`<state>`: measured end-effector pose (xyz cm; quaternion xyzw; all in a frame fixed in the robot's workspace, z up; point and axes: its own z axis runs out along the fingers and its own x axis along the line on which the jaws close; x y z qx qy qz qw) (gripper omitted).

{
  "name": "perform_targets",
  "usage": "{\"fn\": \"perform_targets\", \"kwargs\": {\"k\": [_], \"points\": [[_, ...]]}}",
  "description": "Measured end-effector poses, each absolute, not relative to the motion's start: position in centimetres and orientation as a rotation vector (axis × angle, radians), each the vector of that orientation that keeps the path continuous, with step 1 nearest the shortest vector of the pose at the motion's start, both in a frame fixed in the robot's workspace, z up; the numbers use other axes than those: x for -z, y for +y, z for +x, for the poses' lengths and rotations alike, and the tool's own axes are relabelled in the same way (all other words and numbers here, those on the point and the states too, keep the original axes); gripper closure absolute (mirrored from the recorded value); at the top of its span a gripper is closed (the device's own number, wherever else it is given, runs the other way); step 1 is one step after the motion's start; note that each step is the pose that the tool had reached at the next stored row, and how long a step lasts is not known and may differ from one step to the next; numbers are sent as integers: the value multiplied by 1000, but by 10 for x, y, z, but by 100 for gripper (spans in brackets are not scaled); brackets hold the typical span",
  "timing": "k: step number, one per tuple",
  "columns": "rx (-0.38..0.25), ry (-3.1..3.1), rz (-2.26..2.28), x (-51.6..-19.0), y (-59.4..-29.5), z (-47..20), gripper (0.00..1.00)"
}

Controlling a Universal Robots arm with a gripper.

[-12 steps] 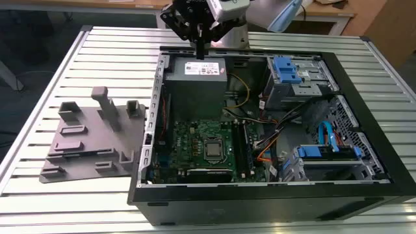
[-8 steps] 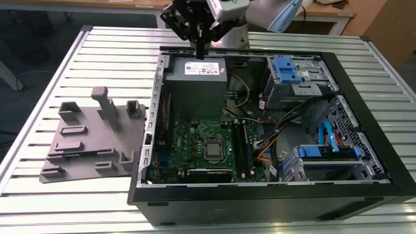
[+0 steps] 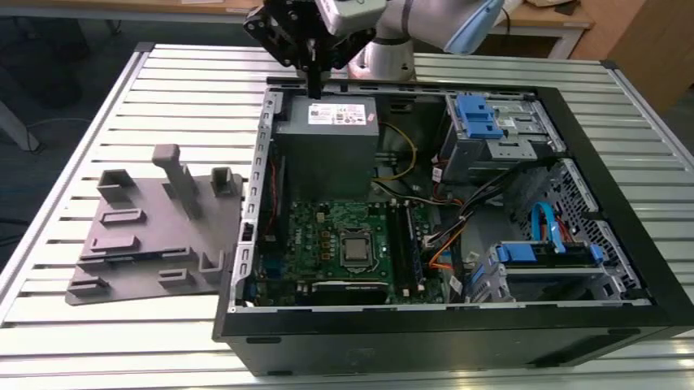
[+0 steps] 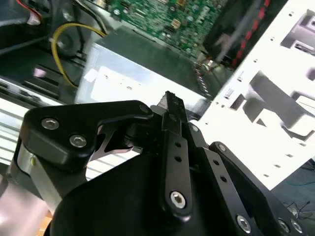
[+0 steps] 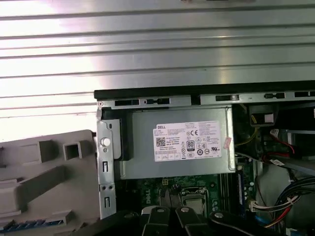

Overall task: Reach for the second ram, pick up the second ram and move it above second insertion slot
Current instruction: 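Reach for the second ram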

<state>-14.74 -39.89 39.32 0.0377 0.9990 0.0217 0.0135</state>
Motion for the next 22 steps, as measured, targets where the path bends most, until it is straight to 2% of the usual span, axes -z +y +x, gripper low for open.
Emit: {"fn": "perform_targets", "kwargs": {"k": [22], "points": [[-68,3110,118,-392,-399,-217,93]]}}
